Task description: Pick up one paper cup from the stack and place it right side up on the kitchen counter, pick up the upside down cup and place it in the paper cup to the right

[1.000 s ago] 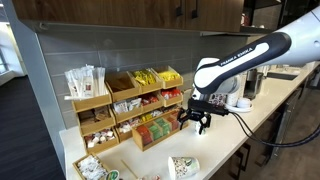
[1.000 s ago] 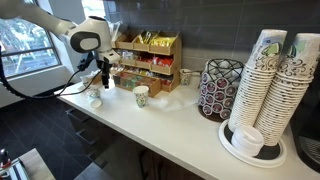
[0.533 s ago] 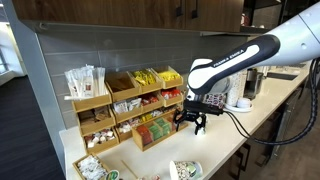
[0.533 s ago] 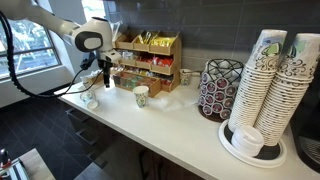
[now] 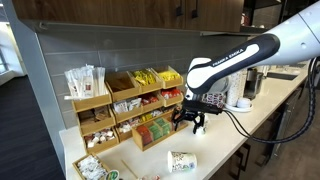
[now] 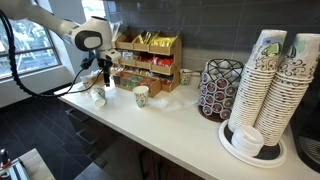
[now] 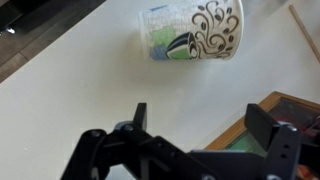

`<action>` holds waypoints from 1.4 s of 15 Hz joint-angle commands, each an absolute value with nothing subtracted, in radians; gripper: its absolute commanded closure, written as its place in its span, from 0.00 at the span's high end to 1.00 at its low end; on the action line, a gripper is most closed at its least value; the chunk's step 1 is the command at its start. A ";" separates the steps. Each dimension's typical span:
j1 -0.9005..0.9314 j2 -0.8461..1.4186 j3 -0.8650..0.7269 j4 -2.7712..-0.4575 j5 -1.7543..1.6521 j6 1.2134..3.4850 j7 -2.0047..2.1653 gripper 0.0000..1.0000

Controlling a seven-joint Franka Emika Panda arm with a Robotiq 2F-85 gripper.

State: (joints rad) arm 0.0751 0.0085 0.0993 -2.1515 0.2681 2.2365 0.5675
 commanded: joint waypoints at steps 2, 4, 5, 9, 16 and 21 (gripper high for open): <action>0.110 0.059 0.118 -2.075 0.173 2.200 0.521 1.00; 0.127 0.083 0.127 -2.040 0.121 2.179 0.513 1.00; 0.135 0.096 0.130 -2.023 0.098 2.166 0.508 1.00; 0.169 0.149 0.140 -1.945 0.021 2.058 0.497 1.00; 0.194 0.169 0.139 -1.920 0.017 2.032 0.481 1.00; 0.211 0.202 0.153 -1.896 0.001 2.018 0.435 1.00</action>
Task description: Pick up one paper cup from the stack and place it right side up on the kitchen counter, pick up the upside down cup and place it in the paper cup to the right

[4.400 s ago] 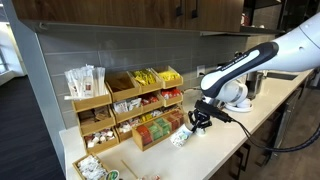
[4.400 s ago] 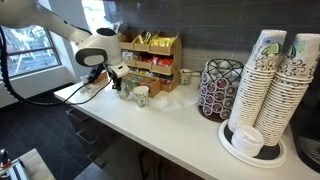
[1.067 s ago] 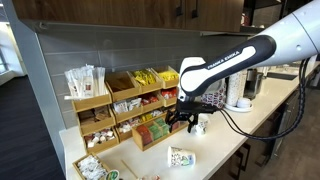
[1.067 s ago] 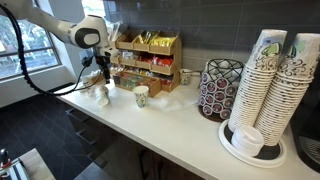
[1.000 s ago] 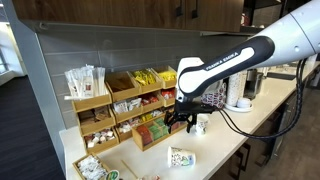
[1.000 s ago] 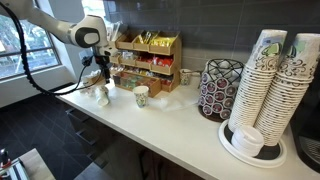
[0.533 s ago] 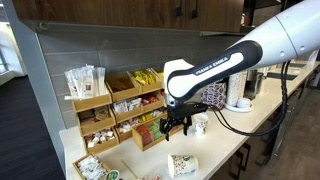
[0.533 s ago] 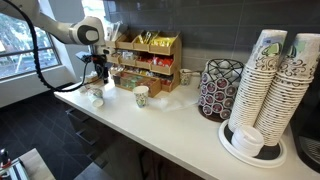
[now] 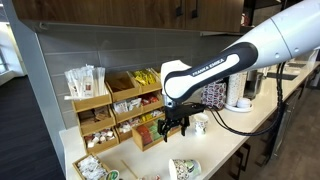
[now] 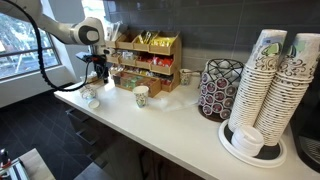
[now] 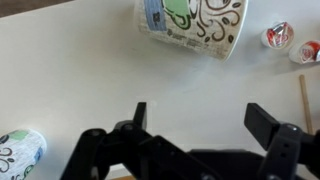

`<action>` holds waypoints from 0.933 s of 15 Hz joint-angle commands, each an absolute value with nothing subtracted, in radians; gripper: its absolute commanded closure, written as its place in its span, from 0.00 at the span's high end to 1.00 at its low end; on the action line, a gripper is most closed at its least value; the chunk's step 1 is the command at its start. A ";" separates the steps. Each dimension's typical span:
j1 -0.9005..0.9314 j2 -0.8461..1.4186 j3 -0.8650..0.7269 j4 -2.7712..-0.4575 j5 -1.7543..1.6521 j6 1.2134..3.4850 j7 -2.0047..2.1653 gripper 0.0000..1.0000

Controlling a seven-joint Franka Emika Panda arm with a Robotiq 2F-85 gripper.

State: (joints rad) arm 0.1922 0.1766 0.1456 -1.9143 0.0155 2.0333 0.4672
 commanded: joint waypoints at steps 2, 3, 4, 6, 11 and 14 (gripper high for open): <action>0.222 0.207 0.163 -1.899 0.005 2.016 0.401 1.00; 0.227 0.211 0.168 -1.902 0.007 2.015 0.389 1.00; 0.233 0.211 0.172 -1.906 0.011 2.020 0.375 1.00; 0.241 0.215 0.178 -1.911 0.003 2.006 0.344 1.00; 0.259 0.249 0.171 -1.894 -0.052 1.967 0.361 1.00; 0.269 0.278 0.165 -1.881 -0.099 1.972 0.385 1.00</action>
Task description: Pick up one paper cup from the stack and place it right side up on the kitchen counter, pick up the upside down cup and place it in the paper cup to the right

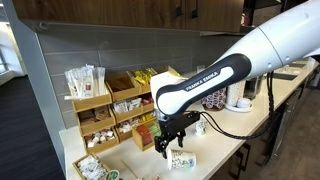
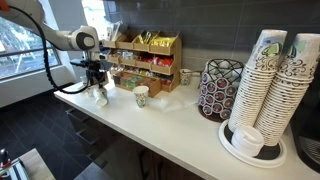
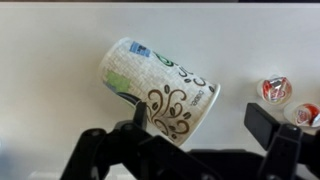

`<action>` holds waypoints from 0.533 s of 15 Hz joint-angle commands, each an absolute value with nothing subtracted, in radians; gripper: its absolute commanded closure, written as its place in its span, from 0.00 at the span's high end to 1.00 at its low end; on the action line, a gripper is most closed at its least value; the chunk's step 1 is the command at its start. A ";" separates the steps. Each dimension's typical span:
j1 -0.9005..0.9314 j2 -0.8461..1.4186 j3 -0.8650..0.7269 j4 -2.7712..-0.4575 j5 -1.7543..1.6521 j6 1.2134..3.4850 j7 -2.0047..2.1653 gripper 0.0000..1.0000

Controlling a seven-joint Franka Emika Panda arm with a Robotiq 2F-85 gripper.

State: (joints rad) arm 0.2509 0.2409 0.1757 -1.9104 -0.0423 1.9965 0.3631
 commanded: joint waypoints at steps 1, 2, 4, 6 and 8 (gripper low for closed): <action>0.272 0.286 0.162 -1.879 -0.119 1.981 0.390 1.00; 0.276 0.293 0.158 -1.877 -0.139 1.980 0.400 1.00; 0.280 0.298 0.151 -1.876 -0.174 1.984 0.418 1.00; 0.281 0.300 0.146 -1.878 -0.195 1.989 0.433 0.97; 0.277 0.296 0.142 -1.884 -0.192 1.998 0.449 0.73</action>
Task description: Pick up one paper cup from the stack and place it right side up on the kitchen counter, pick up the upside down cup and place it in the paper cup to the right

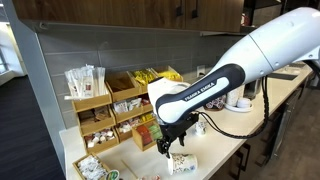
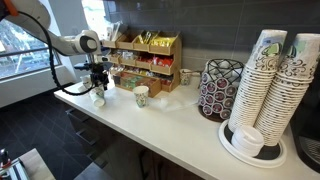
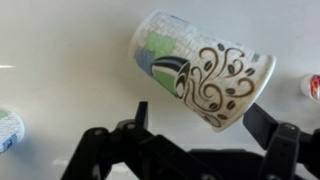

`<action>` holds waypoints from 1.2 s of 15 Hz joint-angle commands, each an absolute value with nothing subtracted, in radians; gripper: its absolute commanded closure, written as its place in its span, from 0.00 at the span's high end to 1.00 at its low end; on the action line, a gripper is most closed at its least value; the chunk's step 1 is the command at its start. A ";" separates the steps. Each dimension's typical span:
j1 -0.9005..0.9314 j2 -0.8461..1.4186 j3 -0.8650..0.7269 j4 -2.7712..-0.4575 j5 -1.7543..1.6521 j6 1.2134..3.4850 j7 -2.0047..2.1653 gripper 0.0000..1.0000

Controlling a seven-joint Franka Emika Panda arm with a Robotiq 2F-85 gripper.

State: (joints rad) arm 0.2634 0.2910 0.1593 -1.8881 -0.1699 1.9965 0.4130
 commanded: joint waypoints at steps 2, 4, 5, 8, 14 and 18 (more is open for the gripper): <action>0.269 0.281 0.139 -1.895 -0.170 2.008 0.461 0.61; 0.265 0.270 0.135 -1.902 -0.165 2.011 0.471 0.44; 0.263 0.268 0.133 -1.904 -0.163 2.013 0.475 0.37; 0.257 0.257 0.130 -1.912 -0.151 2.023 0.478 0.15; 0.241 0.231 0.126 -1.942 -0.117 2.079 0.479 0.01; 0.235 0.207 0.125 -1.958 -0.097 2.098 0.479 0.06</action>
